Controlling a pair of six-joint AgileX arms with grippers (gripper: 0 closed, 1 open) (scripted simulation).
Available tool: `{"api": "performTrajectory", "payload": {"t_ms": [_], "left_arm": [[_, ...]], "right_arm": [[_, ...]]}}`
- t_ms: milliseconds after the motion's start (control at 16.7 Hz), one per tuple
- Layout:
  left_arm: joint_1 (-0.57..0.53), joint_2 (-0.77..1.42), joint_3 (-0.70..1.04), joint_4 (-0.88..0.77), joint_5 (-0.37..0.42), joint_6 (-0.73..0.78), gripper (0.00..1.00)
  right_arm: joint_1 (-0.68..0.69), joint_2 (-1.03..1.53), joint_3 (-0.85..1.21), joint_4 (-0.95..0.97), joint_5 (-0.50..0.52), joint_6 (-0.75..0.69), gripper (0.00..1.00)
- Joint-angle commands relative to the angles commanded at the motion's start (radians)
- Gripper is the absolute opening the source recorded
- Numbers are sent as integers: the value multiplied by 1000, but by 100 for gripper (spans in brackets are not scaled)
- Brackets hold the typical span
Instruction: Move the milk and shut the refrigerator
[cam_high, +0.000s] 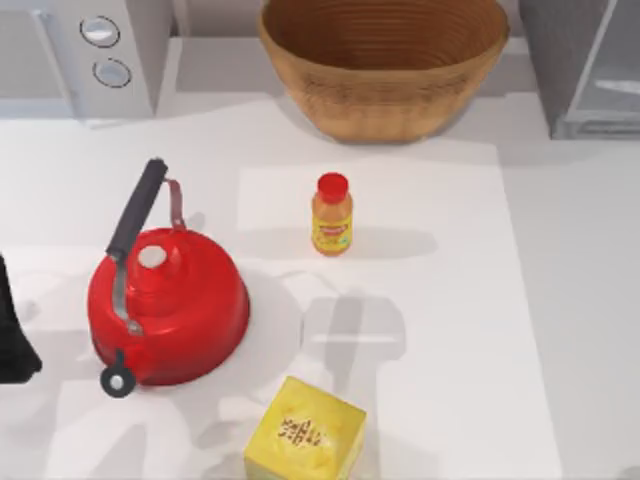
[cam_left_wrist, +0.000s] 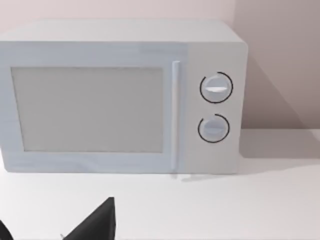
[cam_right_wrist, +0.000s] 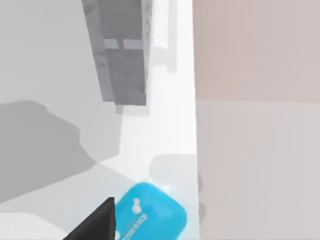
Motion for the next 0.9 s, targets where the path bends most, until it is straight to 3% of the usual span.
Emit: {"api": "performTrajectory", "payload": {"t_ms": [180, 360, 900], "left_arm": [[0, 0, 0, 0, 0, 0, 100], [0, 0, 0, 0, 0, 0, 100], [0, 0, 0, 0, 0, 0, 100]], "right_arm": [[52, 7, -6, 56, 15, 62, 100], [160, 16, -13, 188, 45, 219, 100], [623, 22, -20, 837, 166, 1034, 100]]}}
